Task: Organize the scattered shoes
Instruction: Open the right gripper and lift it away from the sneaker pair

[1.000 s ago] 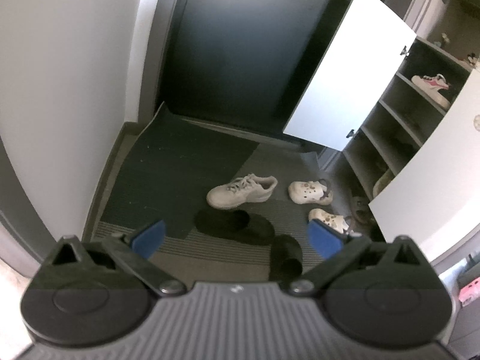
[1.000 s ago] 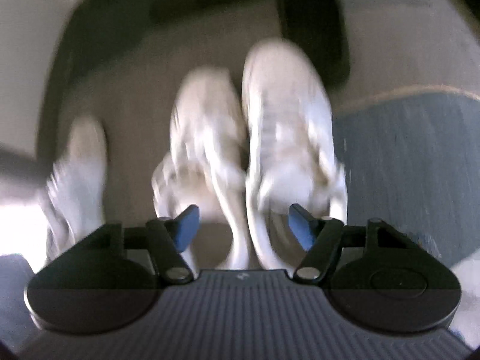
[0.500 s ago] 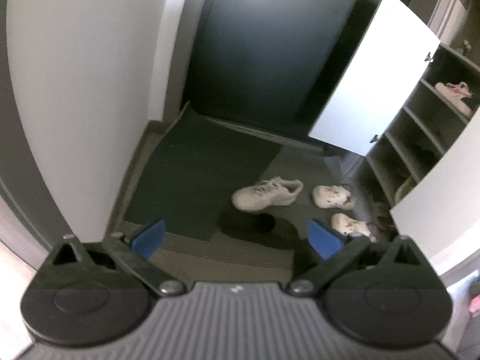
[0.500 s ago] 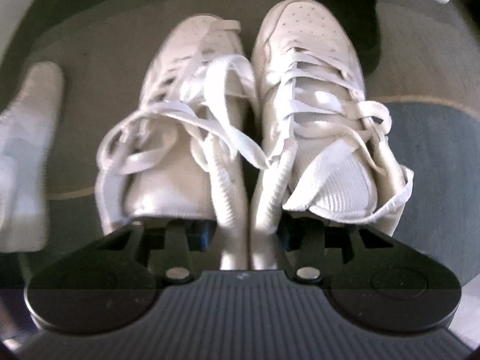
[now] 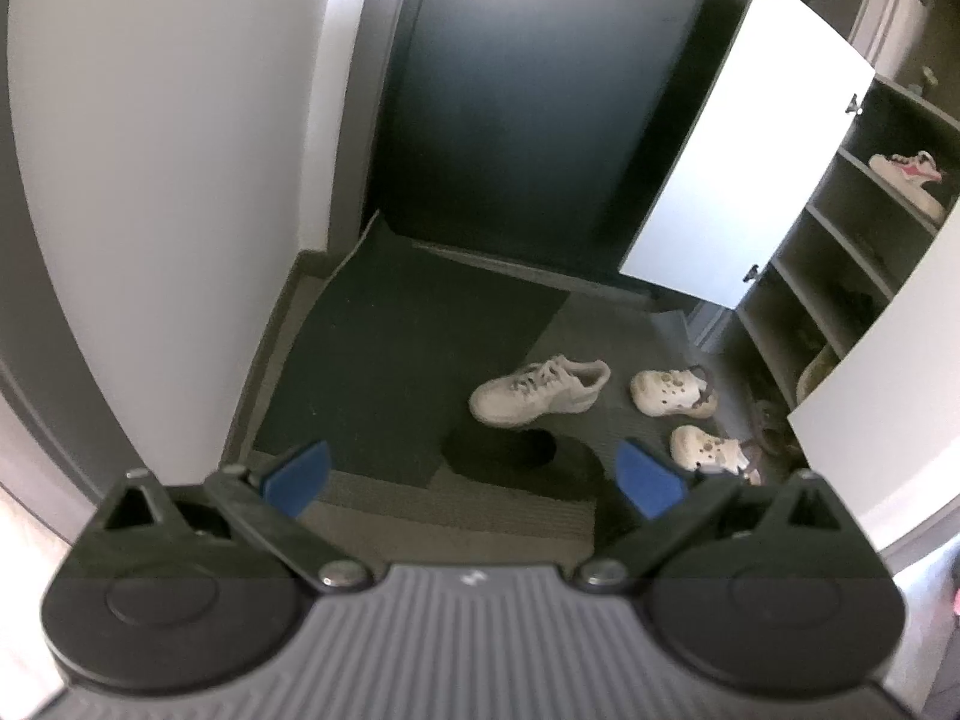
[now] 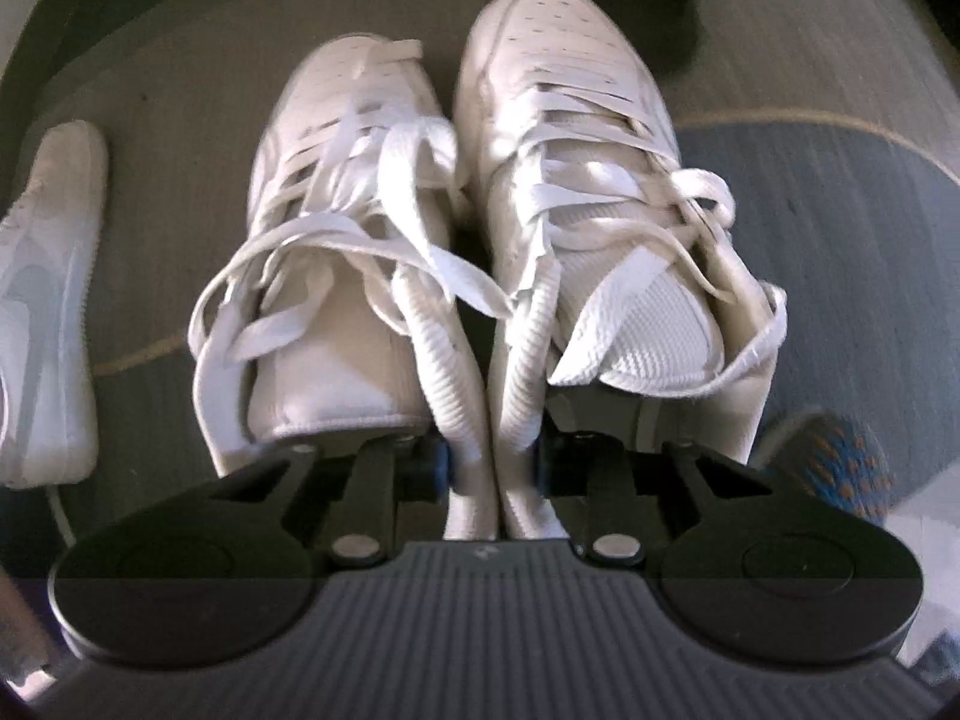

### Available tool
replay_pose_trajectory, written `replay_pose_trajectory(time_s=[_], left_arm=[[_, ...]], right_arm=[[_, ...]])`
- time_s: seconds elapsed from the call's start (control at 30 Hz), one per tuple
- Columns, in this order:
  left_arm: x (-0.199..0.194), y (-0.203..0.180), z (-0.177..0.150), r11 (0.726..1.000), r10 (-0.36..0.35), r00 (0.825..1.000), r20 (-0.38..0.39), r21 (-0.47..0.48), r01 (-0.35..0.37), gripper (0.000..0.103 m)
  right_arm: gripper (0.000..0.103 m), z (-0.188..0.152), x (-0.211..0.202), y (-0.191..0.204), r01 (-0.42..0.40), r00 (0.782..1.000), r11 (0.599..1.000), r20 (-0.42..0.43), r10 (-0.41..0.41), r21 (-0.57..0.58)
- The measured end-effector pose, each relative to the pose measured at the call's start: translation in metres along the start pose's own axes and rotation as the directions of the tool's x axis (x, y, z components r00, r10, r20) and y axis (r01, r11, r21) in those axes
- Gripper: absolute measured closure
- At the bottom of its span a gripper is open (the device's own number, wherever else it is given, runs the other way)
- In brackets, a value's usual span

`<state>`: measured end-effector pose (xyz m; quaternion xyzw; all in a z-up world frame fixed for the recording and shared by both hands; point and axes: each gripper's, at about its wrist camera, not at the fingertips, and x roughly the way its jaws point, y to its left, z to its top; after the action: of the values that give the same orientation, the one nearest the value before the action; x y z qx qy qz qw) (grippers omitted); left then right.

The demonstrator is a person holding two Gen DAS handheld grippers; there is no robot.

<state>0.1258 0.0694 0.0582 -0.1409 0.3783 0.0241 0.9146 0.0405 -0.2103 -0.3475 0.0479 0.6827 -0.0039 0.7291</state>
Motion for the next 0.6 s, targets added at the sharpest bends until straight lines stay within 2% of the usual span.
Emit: replay_pose_trajectory(time_s=[0.17,0.2,0.23,0.27,0.3,0.4,0.5,0.57,0.6], left_arm=[[0.0,-0.003,0.001,0.999,0.026,1.0,0.012,0.029,-0.026,0.0],[0.003,-0.004,0.001,0.999,0.029,1.0,0.005,0.044,-0.029,0.0],[0.005,-0.006,0.0,0.998,0.033,0.999,0.001,0.055,-0.033,0.0],[0.005,-0.007,-0.001,0.997,0.035,0.999,-0.002,0.062,-0.035,0.0],[0.006,-0.008,-0.002,0.997,0.034,0.999,-0.007,0.07,-0.033,0.0],[0.009,-0.014,-0.007,0.994,0.017,0.999,-0.033,0.11,-0.014,0.0],[0.006,-0.02,-0.013,0.988,-0.007,0.999,-0.043,0.154,0.014,0.0],[0.003,-0.022,-0.016,0.985,-0.012,0.999,-0.038,0.17,0.018,0.0],[0.002,-0.024,-0.017,0.983,-0.015,0.999,-0.035,0.183,0.021,0.0]], right_arm=[[0.062,0.006,-0.013,0.006,0.034,0.998,0.997,-0.058,-0.039,-0.073],[0.057,0.007,-0.017,0.007,0.033,0.997,0.996,-0.06,-0.039,-0.085],[0.045,0.011,-0.03,0.008,0.031,0.998,0.992,-0.057,-0.038,-0.12],[0.037,0.016,-0.044,0.009,0.029,0.998,0.988,-0.056,-0.038,-0.153],[0.034,0.019,-0.05,0.009,0.028,0.998,0.986,-0.054,-0.037,-0.165],[0.032,0.039,-0.1,0.003,0.017,1.0,0.984,0.026,-0.012,-0.179],[0.029,0.06,-0.141,-0.005,0.007,0.992,0.989,0.124,0.012,-0.15],[0.026,0.076,-0.191,-0.017,-0.044,0.971,0.995,0.231,0.064,-0.092],[0.025,0.082,-0.204,-0.015,-0.063,0.961,0.995,0.264,0.081,-0.074]])
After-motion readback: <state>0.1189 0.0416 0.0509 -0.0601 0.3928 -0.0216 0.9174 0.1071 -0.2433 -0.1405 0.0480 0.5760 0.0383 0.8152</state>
